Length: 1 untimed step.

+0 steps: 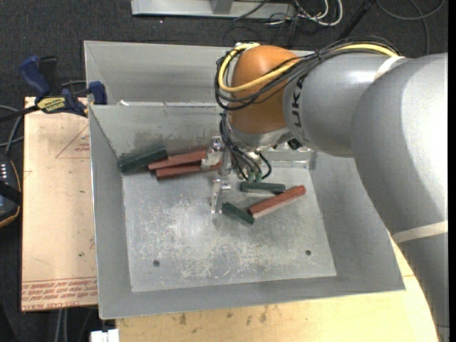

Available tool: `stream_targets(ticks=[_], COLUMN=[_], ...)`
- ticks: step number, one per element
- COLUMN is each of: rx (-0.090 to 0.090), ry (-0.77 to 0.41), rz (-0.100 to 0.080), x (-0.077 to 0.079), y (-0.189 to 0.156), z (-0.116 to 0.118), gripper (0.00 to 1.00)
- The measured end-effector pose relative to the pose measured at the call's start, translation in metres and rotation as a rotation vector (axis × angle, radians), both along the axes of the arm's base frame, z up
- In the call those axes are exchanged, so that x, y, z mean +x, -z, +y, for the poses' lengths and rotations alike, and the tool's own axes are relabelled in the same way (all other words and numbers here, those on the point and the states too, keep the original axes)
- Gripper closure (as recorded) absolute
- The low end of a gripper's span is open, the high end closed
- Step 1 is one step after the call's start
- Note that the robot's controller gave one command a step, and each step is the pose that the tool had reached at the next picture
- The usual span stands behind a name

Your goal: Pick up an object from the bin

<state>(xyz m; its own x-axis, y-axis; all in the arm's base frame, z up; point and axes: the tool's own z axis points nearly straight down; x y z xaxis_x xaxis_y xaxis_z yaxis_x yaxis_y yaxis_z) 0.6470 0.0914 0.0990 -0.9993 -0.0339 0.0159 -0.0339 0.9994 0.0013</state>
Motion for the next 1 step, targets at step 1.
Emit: stream_targets(ticks=[1], rx=[0.002], ry=[0.035], rz=[-0.017], x=[-0.0198], y=[0.0061], z=[-0.0504], gripper=[0.0])
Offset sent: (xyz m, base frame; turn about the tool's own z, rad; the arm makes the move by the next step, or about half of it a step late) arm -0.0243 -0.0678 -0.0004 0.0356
